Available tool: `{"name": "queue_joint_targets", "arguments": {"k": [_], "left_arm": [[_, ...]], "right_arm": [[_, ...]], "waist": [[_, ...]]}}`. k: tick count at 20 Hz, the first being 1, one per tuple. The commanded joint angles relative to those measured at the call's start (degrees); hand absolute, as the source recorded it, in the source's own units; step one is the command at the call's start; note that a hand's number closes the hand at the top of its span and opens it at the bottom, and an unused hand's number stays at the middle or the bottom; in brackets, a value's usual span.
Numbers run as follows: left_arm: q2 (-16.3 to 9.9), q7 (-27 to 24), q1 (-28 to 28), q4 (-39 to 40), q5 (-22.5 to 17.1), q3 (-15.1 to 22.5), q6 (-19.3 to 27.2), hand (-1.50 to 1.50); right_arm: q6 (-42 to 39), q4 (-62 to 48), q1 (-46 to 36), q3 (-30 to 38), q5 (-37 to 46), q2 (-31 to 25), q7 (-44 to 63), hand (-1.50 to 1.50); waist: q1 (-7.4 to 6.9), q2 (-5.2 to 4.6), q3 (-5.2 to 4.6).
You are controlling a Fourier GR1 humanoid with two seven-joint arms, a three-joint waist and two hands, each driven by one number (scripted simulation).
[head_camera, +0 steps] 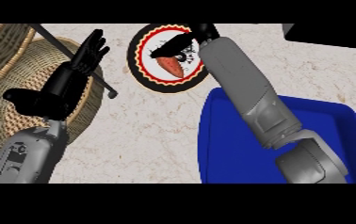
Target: Pick the sweet potato from the tray and place it in the plate
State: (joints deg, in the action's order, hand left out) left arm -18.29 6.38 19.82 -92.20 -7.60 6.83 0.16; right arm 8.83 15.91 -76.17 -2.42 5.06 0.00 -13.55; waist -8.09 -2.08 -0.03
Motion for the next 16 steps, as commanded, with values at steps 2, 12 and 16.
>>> {"name": "queue_joint_targets", "arguments": {"k": [2, 12, 16], "left_arm": [[-1.06, 0.29, -0.54, -0.42, 0.12, -2.29, 0.76, 0.00], [-1.38, 0.51, -2.70, -1.94, 1.12, -3.66, 1.76, 0.00], [-2.85, -0.71, -2.33, -0.88, -0.70, -5.86, -0.47, 0.00]], "right_arm": [[1.21, -2.47, 0.41, 4.06, -4.67, 0.00, -3.17, -1.50], [-10.94, -6.13, 3.30, 8.29, -6.17, -10.10, -10.77, -1.50], [-16.69, -6.45, 4.82, 7.86, -5.27, -14.84, -14.13, -1.50]], "waist": [[1.83, 0.17, 0.02], [3.95, 0.15, 0.08], [4.54, 0.26, 0.08]]}}
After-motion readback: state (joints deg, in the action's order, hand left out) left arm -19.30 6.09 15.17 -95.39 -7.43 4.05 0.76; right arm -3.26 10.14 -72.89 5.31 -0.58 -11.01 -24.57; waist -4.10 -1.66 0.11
